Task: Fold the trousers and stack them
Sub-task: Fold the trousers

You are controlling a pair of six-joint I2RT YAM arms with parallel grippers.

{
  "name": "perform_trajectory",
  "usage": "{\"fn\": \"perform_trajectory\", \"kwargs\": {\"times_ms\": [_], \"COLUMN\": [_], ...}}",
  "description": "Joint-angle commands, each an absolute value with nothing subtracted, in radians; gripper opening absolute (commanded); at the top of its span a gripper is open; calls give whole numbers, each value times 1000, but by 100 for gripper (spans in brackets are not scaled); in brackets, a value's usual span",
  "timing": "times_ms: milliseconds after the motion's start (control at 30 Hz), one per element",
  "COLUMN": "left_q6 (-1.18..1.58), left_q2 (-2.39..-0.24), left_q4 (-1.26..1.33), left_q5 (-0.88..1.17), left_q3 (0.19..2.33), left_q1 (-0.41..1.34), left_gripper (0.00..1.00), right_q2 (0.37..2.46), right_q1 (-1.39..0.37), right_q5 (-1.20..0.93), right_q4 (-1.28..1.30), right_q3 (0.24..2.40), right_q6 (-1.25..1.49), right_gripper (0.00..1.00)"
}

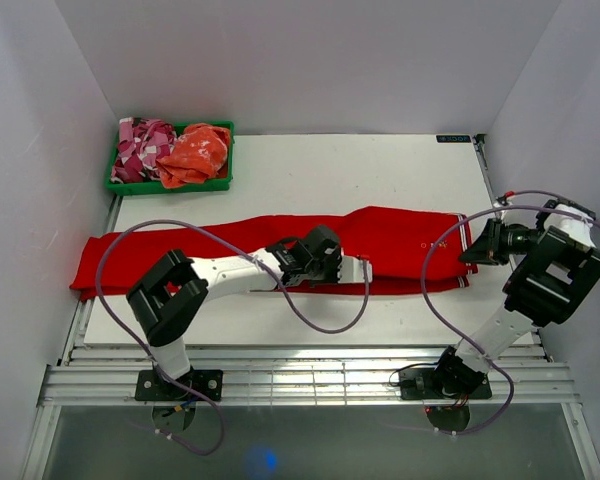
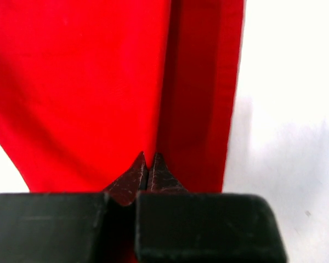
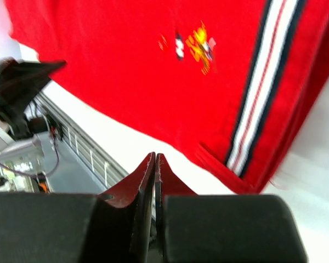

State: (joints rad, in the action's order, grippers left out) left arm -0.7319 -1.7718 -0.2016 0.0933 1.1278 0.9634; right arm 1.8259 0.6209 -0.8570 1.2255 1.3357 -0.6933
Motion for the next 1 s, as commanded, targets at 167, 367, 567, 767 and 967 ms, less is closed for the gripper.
{"fn": "perform_trajectory", "kwargs": {"times_ms": [167, 367, 567, 767, 967], "left_q6": [-718, -703, -677, -605, -494], "left_q2": [-1772, -1841, -1868, -1778, -1661], "left_q4": [-239, -255, -282, -318, -347], "left_q5": [40, 40, 43, 136, 230], "left_q3": [976, 954, 974, 1040, 1109], "left_q1": [1058, 1084, 1092, 1092, 1092], "left_gripper": [0, 0, 6, 51, 81], "right_q2": [1804, 1807, 1798, 1712, 1664], "right_q1": [632, 632, 632, 627, 555], "right_q5": [-623, -618, -451, -541, -666], "right_q4": [1108, 1137, 1152, 1273, 1146], "right_q3": [1100, 1100, 1110, 1342, 1428], "right_q6": [-762, -775, -801, -868, -729], "right_gripper": [8, 8, 9, 75, 86]}}
